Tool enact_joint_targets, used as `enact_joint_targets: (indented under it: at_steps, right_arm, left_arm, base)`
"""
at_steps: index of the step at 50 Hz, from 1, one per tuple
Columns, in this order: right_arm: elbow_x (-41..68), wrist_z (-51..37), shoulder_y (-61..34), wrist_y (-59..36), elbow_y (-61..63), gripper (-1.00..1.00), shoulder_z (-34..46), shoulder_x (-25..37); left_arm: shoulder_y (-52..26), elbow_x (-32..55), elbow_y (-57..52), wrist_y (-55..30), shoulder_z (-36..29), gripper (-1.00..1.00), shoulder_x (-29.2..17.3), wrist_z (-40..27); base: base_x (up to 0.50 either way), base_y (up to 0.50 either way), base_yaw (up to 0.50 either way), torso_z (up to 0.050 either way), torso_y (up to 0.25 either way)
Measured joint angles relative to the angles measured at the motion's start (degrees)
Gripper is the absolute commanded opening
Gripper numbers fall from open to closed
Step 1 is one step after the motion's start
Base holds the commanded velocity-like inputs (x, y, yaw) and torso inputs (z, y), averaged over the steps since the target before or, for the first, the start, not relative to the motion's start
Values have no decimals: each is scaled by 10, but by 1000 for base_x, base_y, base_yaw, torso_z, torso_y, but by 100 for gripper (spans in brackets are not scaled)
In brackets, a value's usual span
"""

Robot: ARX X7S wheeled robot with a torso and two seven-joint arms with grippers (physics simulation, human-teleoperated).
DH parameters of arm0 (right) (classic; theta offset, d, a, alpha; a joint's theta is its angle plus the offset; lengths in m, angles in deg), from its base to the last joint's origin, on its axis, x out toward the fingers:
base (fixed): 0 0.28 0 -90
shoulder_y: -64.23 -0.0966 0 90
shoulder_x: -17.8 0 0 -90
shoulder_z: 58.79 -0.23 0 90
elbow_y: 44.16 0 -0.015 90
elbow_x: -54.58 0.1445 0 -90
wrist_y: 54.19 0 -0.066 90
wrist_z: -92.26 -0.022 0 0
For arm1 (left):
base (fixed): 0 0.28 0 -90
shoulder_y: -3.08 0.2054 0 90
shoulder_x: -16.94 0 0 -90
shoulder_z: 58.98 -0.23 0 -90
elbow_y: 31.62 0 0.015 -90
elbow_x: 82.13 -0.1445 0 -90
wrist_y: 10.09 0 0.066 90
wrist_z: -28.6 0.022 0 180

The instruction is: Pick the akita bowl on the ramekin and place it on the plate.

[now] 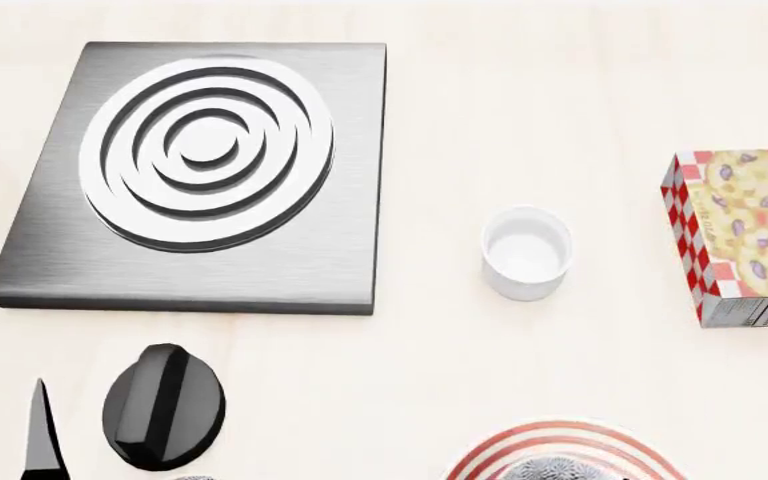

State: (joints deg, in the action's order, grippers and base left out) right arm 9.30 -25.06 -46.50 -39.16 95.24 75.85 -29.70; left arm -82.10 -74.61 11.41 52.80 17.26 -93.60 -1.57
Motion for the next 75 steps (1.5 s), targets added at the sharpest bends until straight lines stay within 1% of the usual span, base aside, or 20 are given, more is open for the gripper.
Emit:
enact_joint_targets:
  at_steps: [20,21,40,47,59,66,70,75]
  right_arm:
    - [9,-25,40,17,-5,-100,-21,-4]
    - [9,-26,41,17,-6,100,-22,-5]
    - [12,-39,54,21,-15,100,-32,-19]
    - [-1,-32,50,9,-6,100,-24,-16]
    - [-76,20,10,-47,28,100,30,-6]
    - [-127,50,-18,-75,48,100,57,-12]
    - [-149,60,-34,-85,63,100,56,-24]
    - [-175,81,-42,-71,79,100,19,-60]
  left_arm:
    - [-1,3,0,0,0,100,-3,-4]
    - [-1,3,0,0,0,100,-3,-4]
    - [-1,8,-2,0,0,100,-6,-7]
    - [0,9,-2,-1,-1,100,-7,-8]
    - [-1,14,-2,-3,-2,100,-8,-9]
    - [-2,18,-1,-2,-2,100,-9,-9]
    - [-3,19,0,-3,-3,100,-9,-9]
    - [-4,20,2,-4,-4,100,-9,-9]
  base:
    - [0,0,0,0,0]
    - [0,0,0,0,0]
    - [0,0,0,0,0]
    - [0,0,0,0,0]
    - [0,0,0,0,0]
    - [0,0,0,0,0]
    - [0,0,0,0,0]
    - [0,0,0,0,0]
